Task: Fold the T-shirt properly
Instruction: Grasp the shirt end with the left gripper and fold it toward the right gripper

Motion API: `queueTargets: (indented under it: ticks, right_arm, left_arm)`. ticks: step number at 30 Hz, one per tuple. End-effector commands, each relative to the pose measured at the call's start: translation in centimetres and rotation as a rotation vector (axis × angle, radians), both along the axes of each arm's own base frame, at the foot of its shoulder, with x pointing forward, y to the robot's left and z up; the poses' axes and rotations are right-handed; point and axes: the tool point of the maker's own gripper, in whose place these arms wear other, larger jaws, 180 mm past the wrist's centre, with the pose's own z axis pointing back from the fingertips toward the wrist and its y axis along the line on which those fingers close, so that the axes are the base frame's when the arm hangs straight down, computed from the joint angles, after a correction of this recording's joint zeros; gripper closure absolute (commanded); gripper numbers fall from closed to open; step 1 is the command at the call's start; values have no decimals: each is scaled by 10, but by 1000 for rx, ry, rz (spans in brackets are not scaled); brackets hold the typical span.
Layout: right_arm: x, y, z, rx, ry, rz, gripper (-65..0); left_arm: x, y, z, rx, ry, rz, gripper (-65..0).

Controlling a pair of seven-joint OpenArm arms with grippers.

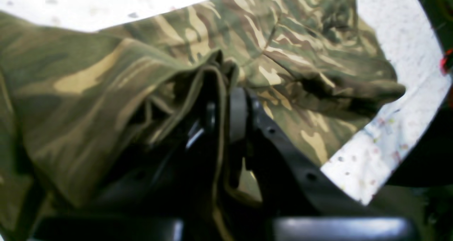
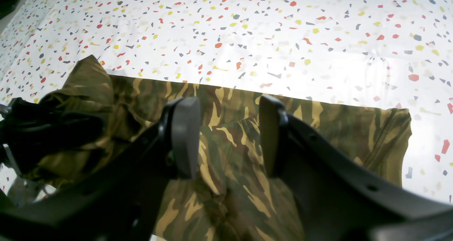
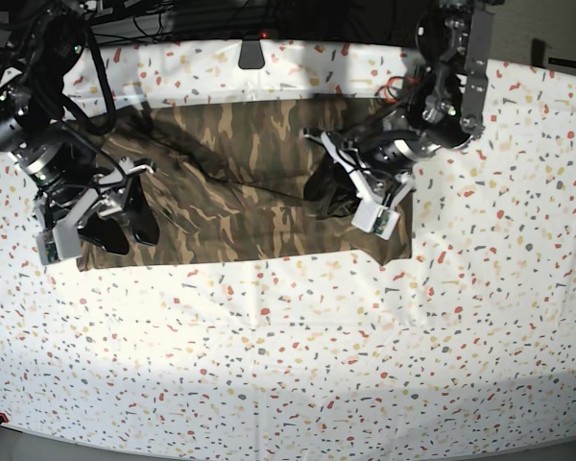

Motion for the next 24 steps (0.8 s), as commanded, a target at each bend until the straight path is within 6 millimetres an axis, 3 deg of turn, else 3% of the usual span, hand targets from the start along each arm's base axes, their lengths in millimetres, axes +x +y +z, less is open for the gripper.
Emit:
queueTargets:
  ticks: [1, 7, 16, 24]
  right_arm:
    - [3, 3, 15, 9, -55, 17, -278]
    - [3, 3, 15, 9, -55, 17, -278]
    - [2, 6, 16, 25, -57, 27, -278]
    - [0, 9, 16, 42, -44, 42, -278]
  left_arm:
    - [5, -8, 14, -27, -45, -6, 0]
    - [-7, -34, 14, -10, -59, -74, 0]
    - [4, -24, 12, 23, -79, 5, 0]
    - [8, -33, 18, 22, -101, 18, 0]
